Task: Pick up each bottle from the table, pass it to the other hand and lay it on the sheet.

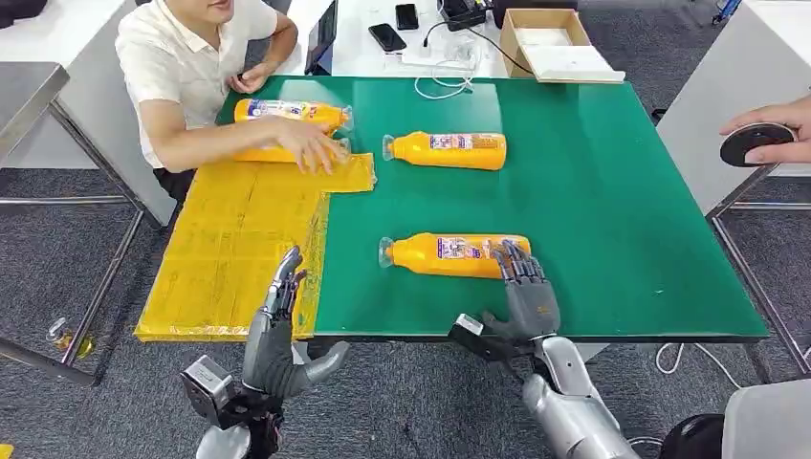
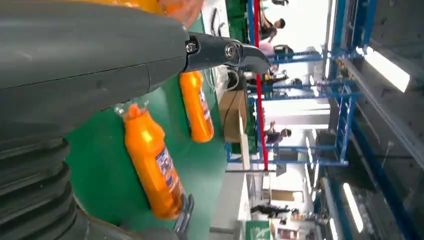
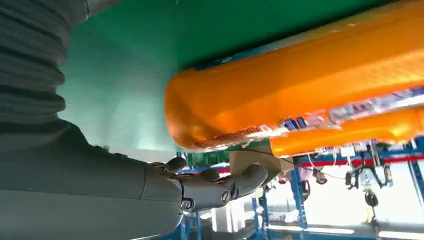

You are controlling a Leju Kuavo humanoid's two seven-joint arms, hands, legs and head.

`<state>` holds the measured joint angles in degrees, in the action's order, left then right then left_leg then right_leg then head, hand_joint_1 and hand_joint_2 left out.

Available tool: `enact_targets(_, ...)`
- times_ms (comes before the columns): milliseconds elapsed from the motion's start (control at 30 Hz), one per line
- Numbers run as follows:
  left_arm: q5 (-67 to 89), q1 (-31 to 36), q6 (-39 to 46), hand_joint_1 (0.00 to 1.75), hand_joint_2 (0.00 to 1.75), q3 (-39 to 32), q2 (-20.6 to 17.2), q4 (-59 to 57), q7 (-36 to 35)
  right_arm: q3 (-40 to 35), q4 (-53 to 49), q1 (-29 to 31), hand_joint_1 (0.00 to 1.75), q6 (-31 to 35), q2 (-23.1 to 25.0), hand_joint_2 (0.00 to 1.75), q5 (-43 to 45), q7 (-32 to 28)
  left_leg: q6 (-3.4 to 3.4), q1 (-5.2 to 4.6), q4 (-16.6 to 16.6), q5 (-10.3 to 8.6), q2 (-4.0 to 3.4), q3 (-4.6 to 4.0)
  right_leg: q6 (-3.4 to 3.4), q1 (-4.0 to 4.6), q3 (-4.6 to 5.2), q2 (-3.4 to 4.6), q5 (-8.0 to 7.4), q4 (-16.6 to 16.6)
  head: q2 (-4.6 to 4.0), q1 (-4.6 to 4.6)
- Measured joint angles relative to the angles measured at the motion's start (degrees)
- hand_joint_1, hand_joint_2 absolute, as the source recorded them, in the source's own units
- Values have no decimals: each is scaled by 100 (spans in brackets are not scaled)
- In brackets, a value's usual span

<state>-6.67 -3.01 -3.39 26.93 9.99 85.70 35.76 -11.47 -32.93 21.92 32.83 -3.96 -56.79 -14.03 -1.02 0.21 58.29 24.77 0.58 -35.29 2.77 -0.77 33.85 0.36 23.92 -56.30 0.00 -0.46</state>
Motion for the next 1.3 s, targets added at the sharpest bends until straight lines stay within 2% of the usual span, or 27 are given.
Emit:
enact_targets(267,-74,154,-205,0,175,116,2,-100,-70,-103,566,507,0,66,-33,175,-745,590,-2,-1,1,-2,0,1,4,-1,-1,0,-3,-1,0,0)
enact_targets(600,-175,267,-302,0,175,166,7,-170,-179,-192,817,882,0,-24,-20,175,-981,900,-2,-1,1,-2,1,0,4,-1,0,0,-3,-1,0,-2)
enact_targets(900,-236,449,-332,0,175,190,50,-380,-230,-184,1143,1122,0,-883,-2,175,-933,1421,-3,-3,1,-2,-4,3,4,-2,-1,1,-3,-1,0,-2)
enact_targets(1033,-238,457,-337,0,175,195,50,-382,-229,-181,1217,1170,0,-1040,2,175,-953,1538,-3,-3,1,-2,-1,5,4,-2,-2,1,-3,0,0,0)
enact_targets(1133,-238,457,-334,0,175,192,50,-380,-247,-181,1267,1261,3,-1579,11,175,-992,1838,-3,-3,1,-1,-9,27,4,-2,-15,3,-3,3,0,-4)
enact_targets(1167,-238,457,-332,0,175,194,50,-382,-249,-177,1274,1289,120,-1706,9,175,-994,1888,-3,-3,1,0,-7,41,4,-2,-26,4,-1,4,0,0)
enact_targets(1200,-238,458,-324,0,175,192,50,-387,-249,-171,1287,1305,159,-1794,0,175,-994,1904,-3,-3,1,1,-3,53,2,-2,-31,2,1,7,0,-2)
enact_targets(1233,-238,460,-321,0,175,192,50,-396,-251,-166,1300,1312,168,-1849,-4,175,-994,1906,-7,-3,1,5,1,64,3,-2,-31,0,3,8,0,0)
enact_targets(1300,-238,471,-323,0,175,192,50,-424,-258,-160,1331,1307,168,-1949,-22,175,-997,1901,-12,-3,0,9,0,75,3,-2,-34,1,4,13,0,0)
